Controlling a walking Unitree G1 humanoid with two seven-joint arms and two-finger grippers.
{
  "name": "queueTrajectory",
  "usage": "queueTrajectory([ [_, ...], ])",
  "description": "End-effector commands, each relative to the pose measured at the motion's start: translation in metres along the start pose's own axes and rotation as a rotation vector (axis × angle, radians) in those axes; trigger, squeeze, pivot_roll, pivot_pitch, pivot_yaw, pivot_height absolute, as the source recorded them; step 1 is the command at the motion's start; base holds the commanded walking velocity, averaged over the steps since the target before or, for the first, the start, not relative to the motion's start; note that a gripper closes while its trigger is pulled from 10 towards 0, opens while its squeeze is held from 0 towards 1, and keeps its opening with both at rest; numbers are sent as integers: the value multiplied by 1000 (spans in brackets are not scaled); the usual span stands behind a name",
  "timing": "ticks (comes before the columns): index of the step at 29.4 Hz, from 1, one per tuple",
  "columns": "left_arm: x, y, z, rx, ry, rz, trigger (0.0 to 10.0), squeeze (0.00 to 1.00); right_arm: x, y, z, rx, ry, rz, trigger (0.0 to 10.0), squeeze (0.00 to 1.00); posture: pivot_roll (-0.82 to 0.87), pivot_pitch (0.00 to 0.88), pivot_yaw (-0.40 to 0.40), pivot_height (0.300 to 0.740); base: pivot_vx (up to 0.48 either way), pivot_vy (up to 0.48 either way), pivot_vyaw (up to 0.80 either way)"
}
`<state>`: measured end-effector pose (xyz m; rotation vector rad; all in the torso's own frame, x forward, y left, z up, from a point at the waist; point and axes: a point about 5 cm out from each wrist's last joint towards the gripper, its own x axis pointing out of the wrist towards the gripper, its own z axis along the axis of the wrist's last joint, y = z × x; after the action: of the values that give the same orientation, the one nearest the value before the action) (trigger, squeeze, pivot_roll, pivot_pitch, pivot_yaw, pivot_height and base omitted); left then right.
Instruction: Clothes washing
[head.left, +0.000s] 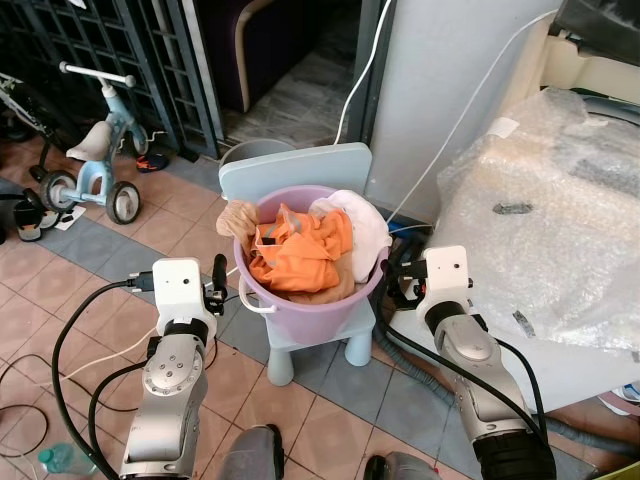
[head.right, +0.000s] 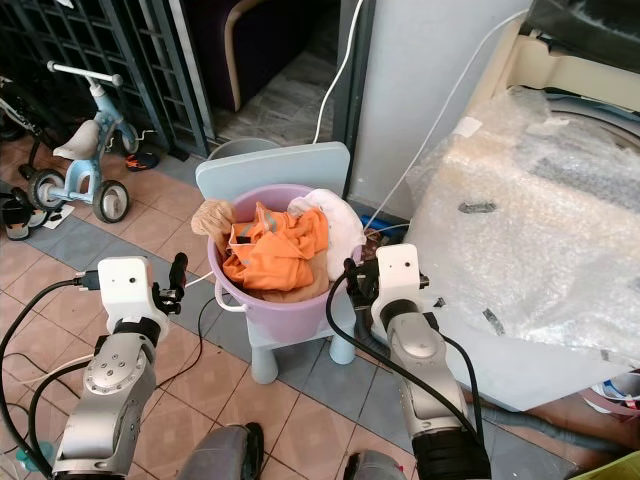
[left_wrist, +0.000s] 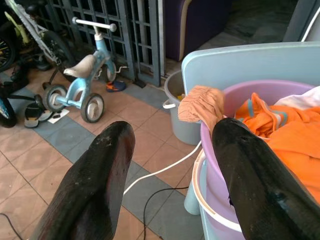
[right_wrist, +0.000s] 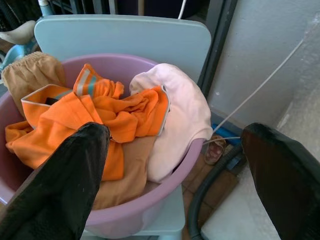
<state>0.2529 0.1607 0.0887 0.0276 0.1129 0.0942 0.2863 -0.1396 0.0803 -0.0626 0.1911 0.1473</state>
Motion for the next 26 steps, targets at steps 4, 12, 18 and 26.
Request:
queueTrajectory([
  [4,-1,1,1,-6,7,1,10000,0,1,-3,5,2,-9,1,10000,0,63,146,5,740,64,0,494],
  [12,-4,-2,3,-26,-11,-24,10000,0,4,-5,5,25,9,-3,10000,0,62,149,3,740,425,0,0],
  [18,-3,-1,0,-27,7,-11,10000,0,3,-8,7,9,-8,2,10000,0,58,153,-2,740,383,0,0],
  [26,-3,0,-2,-21,26,23,10000,0,3,-2,10,-57,-26,64,10000,0,61,154,-4,740,100,0,400],
])
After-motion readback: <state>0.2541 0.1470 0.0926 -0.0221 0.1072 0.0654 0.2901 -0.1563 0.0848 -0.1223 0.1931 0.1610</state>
